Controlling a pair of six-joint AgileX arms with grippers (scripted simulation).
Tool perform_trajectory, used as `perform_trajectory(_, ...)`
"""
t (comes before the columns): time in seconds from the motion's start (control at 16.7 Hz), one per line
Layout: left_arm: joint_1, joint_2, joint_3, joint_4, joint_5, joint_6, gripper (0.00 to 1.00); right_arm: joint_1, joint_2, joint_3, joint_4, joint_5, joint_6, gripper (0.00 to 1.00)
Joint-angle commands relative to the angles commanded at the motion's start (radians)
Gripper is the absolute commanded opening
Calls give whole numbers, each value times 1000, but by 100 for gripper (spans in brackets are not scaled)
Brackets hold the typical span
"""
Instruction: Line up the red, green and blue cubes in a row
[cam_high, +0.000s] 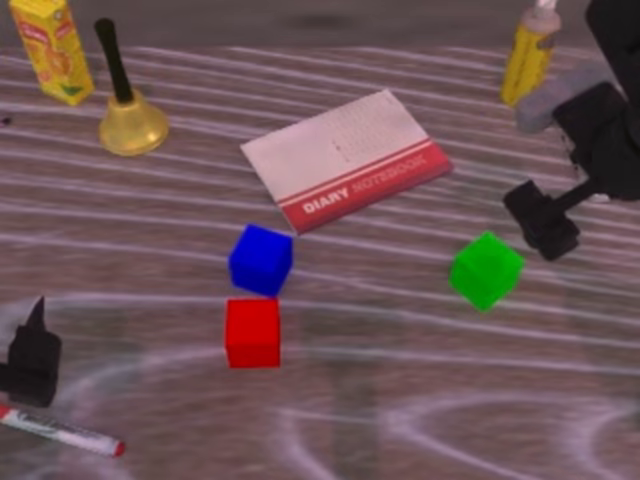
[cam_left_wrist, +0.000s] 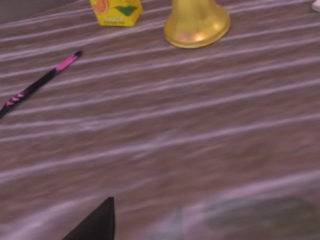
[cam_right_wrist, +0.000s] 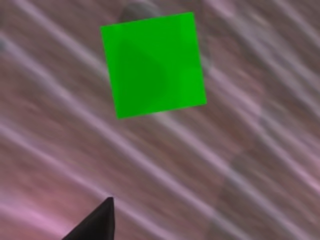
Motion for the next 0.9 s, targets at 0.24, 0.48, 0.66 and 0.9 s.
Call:
perform_trajectory(0.24,56,-250,-172,164,6,-153,100,56,277,243,-153,0,-40,100)
perform_trajectory(0.48,80,-394,-245,271,12,-247,100,87,432,390,-231,0,-62,100)
perform_trajectory(0.66,83,-415,-255,287,12,-260,100,91,452,409,-240,0,-65,100)
perform_trajectory(0.9,83,-415,-255,287,12,-260,100,87,451,403,-235,0,-64,100)
